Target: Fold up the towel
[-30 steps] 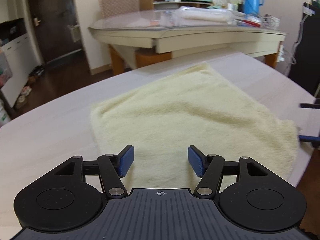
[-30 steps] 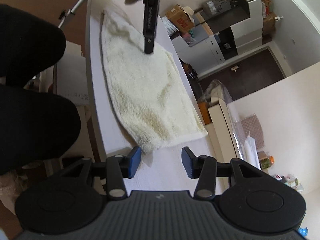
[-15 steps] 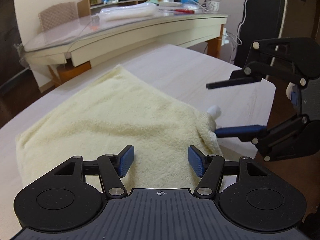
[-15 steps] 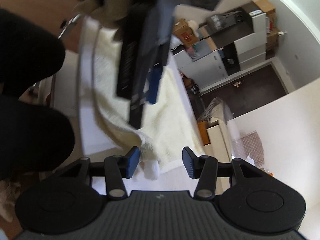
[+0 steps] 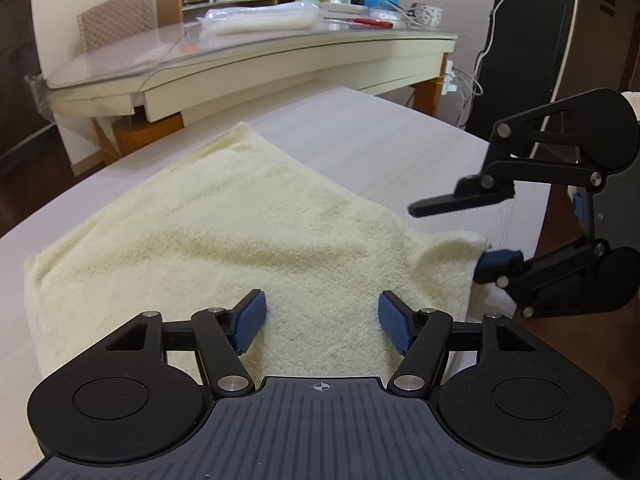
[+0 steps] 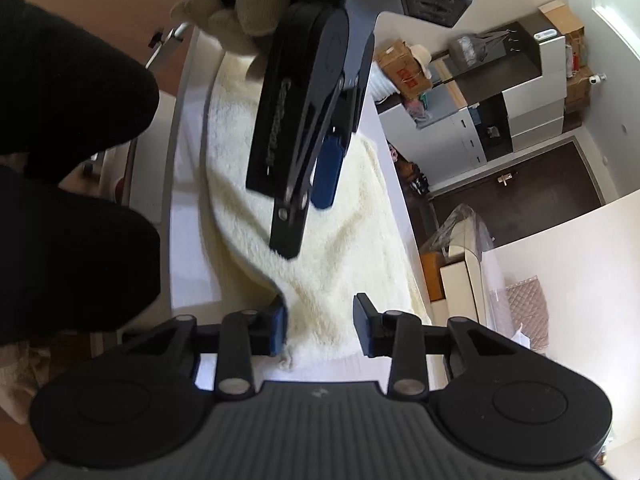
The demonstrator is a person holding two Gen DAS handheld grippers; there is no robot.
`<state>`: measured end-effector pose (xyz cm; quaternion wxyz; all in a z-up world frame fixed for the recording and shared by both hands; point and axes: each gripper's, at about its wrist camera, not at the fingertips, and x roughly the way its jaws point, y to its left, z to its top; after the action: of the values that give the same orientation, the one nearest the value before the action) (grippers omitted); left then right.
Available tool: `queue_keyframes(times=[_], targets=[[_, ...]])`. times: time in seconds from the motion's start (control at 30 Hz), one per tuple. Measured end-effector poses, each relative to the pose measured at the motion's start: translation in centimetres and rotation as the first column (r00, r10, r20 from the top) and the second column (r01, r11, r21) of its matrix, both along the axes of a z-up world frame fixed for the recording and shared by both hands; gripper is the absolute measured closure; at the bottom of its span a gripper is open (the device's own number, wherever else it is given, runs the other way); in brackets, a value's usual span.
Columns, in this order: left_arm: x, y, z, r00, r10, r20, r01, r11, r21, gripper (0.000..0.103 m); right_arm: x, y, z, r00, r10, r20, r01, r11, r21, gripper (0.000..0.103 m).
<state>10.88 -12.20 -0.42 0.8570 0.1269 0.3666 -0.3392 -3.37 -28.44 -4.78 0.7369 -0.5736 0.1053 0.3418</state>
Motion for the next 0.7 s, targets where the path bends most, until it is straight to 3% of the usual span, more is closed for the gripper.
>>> queue_keyframes(times=[0.03,0.07,0.1,0.37,0.5,0.7], targets=[[0.0,0.0,0.0,1.0,0.001,-0.001,-0.001,1.0,-0.003,0.035,-0.2,-0.1,0.2,1.0,-0.004,-0.016,0.004,1.0,0.002,0.079],[0.0,0.1,0.0,1.0,0.003,-0.002,-0.003,1.0,-0.007,0.035,-0.4,-0.2,0.3,0.999,-0.008,-0.032,0.008,1.0,0.005,0.092],[-0.1,0.2,0.1,1.0,0.008,-0.004,-0.008,1.0,-0.016,0.035,-0.7,-0.3,0.4,0.999,-0.018,-0.044,0.019,1.0,0.011,0.096],[-2.2,5.8,1.1,0.988,0.15,0.034,-0.151,0.988,0.022,0.035,-2.1,-0.7,0.9,0.998,-0.054,-0.023,0.055,0.998,0.01,0.096],[-4.5,9.4,1.4,0.972,0.231,0.049,-0.234,0.97,0.07,0.035,-1.9,-0.5,1.5,0.999,-0.038,0.011,0.038,0.999,-0.002,0.096],[-7.6,11.4,1.8,0.943,0.322,0.089,-0.329,0.94,0.094,0.035,-1.4,0.2,2.0,0.999,-0.006,0.045,0.008,0.999,-0.041,0.096]])
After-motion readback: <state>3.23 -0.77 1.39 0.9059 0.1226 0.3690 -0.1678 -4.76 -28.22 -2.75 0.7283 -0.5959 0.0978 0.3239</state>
